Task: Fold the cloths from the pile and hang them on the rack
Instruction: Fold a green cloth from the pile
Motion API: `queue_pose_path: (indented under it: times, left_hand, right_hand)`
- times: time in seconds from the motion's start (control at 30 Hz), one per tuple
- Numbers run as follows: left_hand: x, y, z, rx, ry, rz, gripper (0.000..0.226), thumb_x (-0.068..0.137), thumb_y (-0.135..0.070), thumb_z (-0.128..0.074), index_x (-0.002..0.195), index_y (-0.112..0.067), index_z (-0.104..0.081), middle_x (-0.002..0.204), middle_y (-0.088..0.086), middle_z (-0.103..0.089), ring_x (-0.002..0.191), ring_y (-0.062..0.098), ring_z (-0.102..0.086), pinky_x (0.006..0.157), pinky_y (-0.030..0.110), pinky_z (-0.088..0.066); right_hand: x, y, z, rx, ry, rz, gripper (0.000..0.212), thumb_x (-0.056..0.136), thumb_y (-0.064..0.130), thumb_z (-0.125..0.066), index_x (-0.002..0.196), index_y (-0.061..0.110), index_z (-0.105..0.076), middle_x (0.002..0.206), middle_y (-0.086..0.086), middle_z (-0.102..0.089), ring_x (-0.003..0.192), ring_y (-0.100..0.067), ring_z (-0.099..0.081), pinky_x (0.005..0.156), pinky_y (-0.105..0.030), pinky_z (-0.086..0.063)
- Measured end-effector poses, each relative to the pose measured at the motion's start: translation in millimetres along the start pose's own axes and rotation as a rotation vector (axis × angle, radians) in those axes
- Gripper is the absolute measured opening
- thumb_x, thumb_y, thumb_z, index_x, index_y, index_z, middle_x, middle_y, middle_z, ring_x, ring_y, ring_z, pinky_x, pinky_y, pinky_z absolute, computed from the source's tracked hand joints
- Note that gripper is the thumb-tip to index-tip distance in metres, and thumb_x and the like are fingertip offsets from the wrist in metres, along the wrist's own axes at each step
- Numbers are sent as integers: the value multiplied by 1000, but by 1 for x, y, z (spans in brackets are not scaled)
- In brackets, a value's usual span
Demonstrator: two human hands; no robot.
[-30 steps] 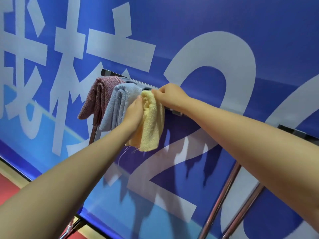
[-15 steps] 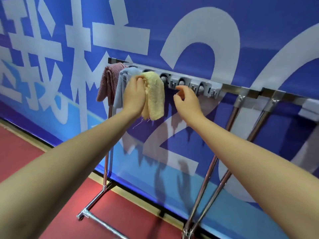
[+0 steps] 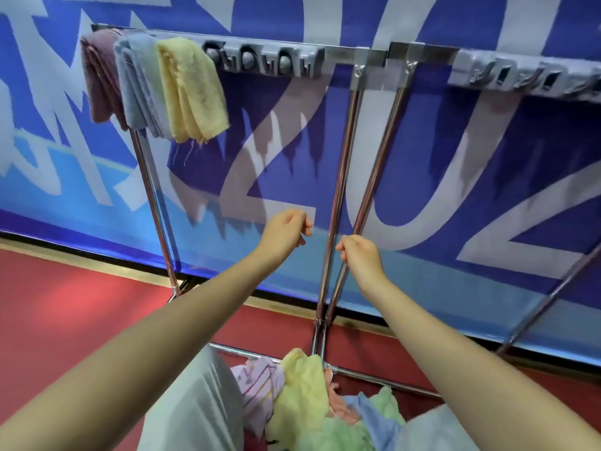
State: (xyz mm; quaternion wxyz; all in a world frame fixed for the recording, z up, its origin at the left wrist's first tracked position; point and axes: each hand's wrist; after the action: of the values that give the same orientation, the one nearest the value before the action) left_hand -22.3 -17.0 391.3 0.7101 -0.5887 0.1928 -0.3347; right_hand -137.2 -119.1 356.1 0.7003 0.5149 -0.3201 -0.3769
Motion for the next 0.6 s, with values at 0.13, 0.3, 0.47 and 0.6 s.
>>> queue_pose_path:
  times: [0.13, 0.3, 0.47, 0.6]
  left_hand:
    - [-27, 51, -49, 44, 115, 97, 35, 98, -9, -36, 71, -16, -57, 68, 1, -58, 51, 10, -50, 50, 15, -40]
    - [-61, 133, -101, 23, 249, 328, 36, 99, -7, -34, 73, -16, -57, 65, 0, -56, 47, 9, -49, 43, 16, -36]
    - [-91, 217, -131, 97, 328, 529, 27, 99, -10, -38, 81, -16, -57, 71, 0, -57, 57, 13, -49, 48, 20, -37]
    - [-107, 270, -143, 153, 364, 661, 19, 99, -10, -37, 96, -10, -56, 73, 0, -55, 56, 12, -46, 44, 16, -35]
  right_hand:
    - [-20, -71, 27, 11, -20, -191, 33, 91, 10, -47, 61, 16, -56, 56, -1, -46, 49, -13, -37, 46, -22, -28]
    - [-54, -159, 37, 30, -25, -456, 30, 89, 4, -47, 63, 13, -56, 55, -2, -45, 38, -9, -36, 35, -15, -25]
    - [-89, -235, 30, -43, 52, -668, 29, 89, 1, -46, 65, 12, -59, 58, -4, -48, 47, -14, -40, 33, -16, -28]
    - [-104, -297, 20, -148, 164, -743, 15, 98, 11, -45, 91, 11, -58, 60, -4, -49, 45, -12, -43, 35, -14, -30]
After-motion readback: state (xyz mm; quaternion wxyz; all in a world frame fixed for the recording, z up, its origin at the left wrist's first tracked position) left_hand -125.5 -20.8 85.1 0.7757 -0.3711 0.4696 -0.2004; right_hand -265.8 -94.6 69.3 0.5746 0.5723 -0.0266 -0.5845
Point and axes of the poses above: each hand's wrist, its own x-axis towards the middle knuckle, its own z-axis out of the back of the hand, y = z × x
